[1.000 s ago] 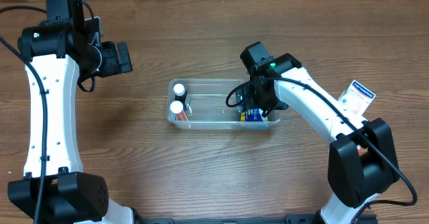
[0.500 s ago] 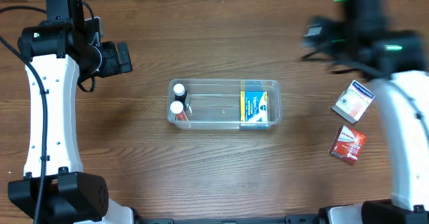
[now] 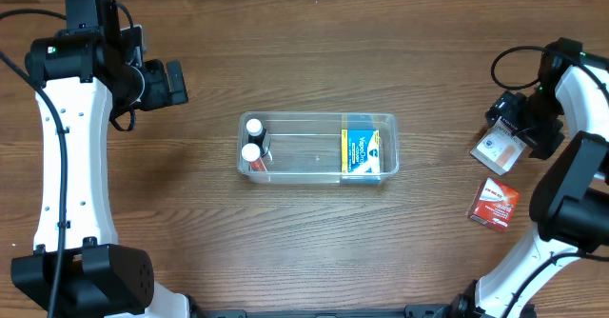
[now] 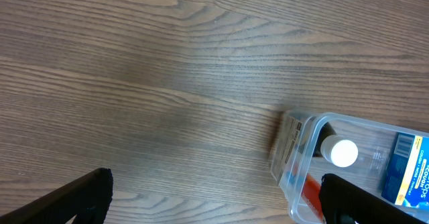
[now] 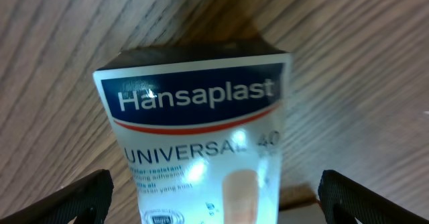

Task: Pack container
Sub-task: 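Grasp the white Hansaplast box with the right gripper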

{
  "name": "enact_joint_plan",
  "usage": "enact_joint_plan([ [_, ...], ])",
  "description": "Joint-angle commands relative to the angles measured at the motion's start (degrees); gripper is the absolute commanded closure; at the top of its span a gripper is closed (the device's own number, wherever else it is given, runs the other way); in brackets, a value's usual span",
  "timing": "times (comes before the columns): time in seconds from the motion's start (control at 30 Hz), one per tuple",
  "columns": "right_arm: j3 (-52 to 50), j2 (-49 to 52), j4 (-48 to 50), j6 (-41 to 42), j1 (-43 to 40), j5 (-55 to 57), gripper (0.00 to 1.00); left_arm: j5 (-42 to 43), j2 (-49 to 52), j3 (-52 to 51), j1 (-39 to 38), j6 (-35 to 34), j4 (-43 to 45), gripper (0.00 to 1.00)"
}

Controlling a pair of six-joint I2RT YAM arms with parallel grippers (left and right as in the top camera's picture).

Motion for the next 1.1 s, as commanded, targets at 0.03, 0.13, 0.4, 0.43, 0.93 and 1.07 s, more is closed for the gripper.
enact_joint_plan([
  [0.03, -2.8, 1.0, 3.0, -1.0, 0.0, -1.2, 0.0, 0.4, 0.2, 0.2, -0.1, 0.4, -0.2, 0.0],
  [0.13, -8.2, 1.0, 7.9, -1.4, 0.0, -2.3, 0.0, 0.4, 0.2, 0.2, -0.1, 0.4, -0.3, 0.0],
  [0.4, -8.5, 1.0, 8.4, -2.2, 0.0, -3.3, 0.09, 0.4, 0.2, 0.2, -0.1, 0.5, -0.5, 0.0],
  [0.43, -8.5, 1.0, 8.4, -2.2, 0.0, -3.3, 0.14, 0.4, 0.2, 0.2, -0.1, 0.5, -0.5, 0.0],
  [0.93, -3.1, -0.7, 2.6, -2.0, 0.5, -3.8, 0.27, 0.3, 0.2, 0.2, -0.1, 0.5, -0.5, 0.0],
  [1.07, 1.8, -8.8, -1.5, -2.6, 4.2, -3.7, 0.27, 0.0, 0.2, 0.2, -0.1, 0.7, -0.6, 0.0],
])
